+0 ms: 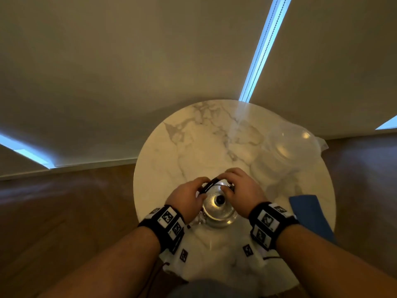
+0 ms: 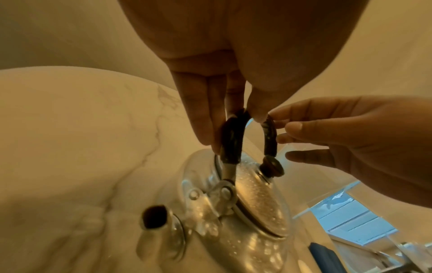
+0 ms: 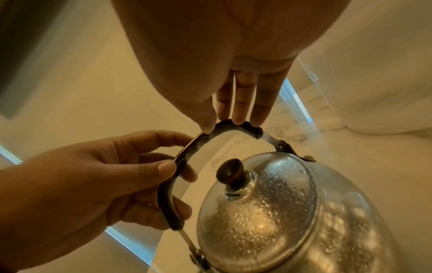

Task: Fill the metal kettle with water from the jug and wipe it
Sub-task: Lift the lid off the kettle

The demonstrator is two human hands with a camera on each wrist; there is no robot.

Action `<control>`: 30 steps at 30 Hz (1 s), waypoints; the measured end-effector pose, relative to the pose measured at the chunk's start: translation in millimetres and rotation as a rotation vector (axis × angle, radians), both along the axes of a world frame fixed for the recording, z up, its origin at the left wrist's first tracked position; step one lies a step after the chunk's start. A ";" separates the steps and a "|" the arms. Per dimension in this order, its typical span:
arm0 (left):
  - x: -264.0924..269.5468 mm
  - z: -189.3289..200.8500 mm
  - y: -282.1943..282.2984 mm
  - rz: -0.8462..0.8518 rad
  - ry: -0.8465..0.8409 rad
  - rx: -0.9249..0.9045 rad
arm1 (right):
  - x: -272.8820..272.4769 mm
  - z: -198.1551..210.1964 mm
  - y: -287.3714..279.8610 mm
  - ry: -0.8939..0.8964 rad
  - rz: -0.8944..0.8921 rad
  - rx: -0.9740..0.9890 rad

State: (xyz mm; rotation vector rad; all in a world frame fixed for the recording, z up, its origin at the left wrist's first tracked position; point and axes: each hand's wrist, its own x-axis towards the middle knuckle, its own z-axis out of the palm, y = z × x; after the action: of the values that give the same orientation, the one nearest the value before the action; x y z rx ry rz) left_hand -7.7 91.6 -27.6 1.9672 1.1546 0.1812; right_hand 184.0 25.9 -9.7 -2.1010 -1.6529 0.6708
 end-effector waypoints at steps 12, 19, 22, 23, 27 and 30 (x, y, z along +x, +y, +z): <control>-5.2 -13.1 5.4 -0.049 0.157 0.040 | -4.9 -8.1 14.0 -0.041 0.110 -0.120; -1.0 -28.2 -15.4 -0.207 0.266 0.133 | -13.0 -7.1 -26.7 -0.123 0.087 -0.166; 5.1 -33.6 -18.0 -0.218 0.361 0.181 | -22.8 -12.2 -21.9 -0.174 0.115 -0.196; 6.2 -36.5 -18.1 -0.221 0.374 0.197 | -24.8 -13.5 -19.8 -0.184 0.110 -0.195; 10.6 -41.0 -17.7 -0.199 0.382 0.218 | -28.3 -13.2 -15.1 -0.217 0.122 -0.155; 13.2 -40.6 -16.0 -0.166 0.392 0.201 | -27.4 -5.5 -17.4 -0.194 0.098 -0.098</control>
State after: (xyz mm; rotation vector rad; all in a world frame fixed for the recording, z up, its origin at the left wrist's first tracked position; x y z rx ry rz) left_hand 5.5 75.6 -68.1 2.3355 1.2453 -0.1918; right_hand 156.6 8.5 -15.2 -2.2264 -1.8730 0.6056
